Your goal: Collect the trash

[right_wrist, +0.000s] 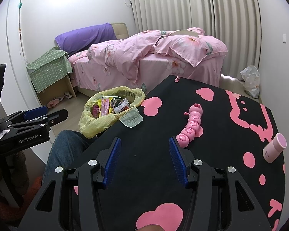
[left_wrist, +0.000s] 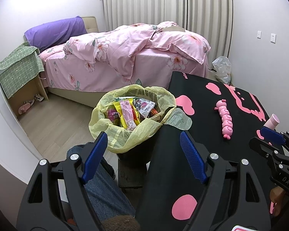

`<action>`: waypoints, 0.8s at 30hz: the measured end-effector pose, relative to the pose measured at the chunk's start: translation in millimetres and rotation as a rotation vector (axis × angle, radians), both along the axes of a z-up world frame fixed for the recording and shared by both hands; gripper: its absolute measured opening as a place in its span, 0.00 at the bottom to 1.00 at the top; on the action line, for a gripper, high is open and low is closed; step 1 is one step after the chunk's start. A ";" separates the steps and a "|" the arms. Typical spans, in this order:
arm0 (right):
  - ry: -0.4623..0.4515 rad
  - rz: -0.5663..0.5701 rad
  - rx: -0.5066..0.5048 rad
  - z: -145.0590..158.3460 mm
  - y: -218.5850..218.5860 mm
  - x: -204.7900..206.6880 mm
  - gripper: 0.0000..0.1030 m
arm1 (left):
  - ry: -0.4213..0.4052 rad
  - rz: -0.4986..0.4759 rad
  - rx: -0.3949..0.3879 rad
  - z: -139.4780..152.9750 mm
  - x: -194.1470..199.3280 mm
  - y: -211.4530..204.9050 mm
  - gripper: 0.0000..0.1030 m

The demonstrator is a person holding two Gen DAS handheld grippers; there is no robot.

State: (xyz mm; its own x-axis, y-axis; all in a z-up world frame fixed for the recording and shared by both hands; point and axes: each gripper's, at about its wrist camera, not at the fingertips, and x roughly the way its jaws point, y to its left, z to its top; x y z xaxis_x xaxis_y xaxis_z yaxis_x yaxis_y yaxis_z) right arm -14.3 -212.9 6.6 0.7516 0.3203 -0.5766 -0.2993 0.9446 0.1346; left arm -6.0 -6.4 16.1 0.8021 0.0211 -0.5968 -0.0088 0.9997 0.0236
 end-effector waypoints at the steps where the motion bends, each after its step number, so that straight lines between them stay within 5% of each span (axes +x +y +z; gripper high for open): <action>1: 0.002 -0.001 -0.001 -1.1 0.3 0.0 0.48 | 0.001 0.000 0.000 0.0 -0.1 0.0 0.72; 24: 0.002 -0.002 0.000 -3.2 1.4 -1.7 0.48 | 0.000 -0.004 0.000 0.1 0.1 -1.6 0.72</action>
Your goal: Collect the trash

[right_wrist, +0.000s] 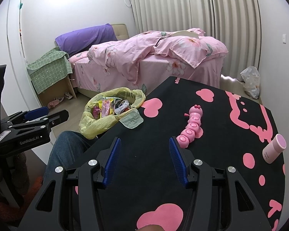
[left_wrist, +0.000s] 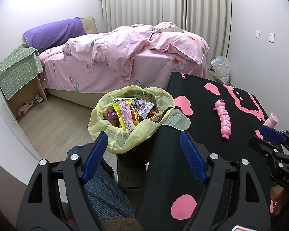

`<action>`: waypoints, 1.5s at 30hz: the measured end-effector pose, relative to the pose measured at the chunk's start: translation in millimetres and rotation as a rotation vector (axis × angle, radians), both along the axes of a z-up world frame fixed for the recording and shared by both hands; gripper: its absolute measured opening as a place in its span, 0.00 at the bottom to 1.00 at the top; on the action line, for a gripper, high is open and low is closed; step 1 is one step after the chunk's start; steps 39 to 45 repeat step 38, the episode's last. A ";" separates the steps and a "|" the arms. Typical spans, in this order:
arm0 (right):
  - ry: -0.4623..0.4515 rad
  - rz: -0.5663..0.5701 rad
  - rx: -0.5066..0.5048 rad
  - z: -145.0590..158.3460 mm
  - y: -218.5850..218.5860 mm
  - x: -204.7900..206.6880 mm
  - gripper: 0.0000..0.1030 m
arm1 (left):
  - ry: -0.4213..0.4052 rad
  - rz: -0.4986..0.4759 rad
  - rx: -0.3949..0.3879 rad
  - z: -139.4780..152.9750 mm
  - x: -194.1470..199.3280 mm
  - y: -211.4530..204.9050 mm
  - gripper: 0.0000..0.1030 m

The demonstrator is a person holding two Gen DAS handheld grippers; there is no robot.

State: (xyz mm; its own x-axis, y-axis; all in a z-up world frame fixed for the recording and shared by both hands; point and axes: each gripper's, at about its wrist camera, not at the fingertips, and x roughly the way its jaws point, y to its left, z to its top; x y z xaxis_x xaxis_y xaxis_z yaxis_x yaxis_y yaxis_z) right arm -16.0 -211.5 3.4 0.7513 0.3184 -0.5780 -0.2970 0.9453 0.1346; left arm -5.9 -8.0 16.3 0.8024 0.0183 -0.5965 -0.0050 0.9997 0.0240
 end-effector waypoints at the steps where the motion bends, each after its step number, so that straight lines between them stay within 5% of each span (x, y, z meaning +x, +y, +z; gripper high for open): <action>1: 0.000 0.002 0.000 0.8 -0.6 0.8 0.48 | 0.000 0.000 0.000 0.0 0.0 0.0 0.72; 30: -0.002 -0.002 -0.009 3.7 0.0 0.2 0.48 | 0.010 -0.043 -0.029 -0.3 4.8 4.5 0.72; 37: 0.027 -0.070 -0.016 -10.2 -46.1 25.0 0.53 | 0.151 -0.128 -0.029 -26.4 39.9 -29.5 0.72; 45: 0.038 -0.096 -0.021 -17.4 -56.1 32.4 0.54 | 0.153 -0.130 -0.017 -32.8 48.7 -39.4 0.72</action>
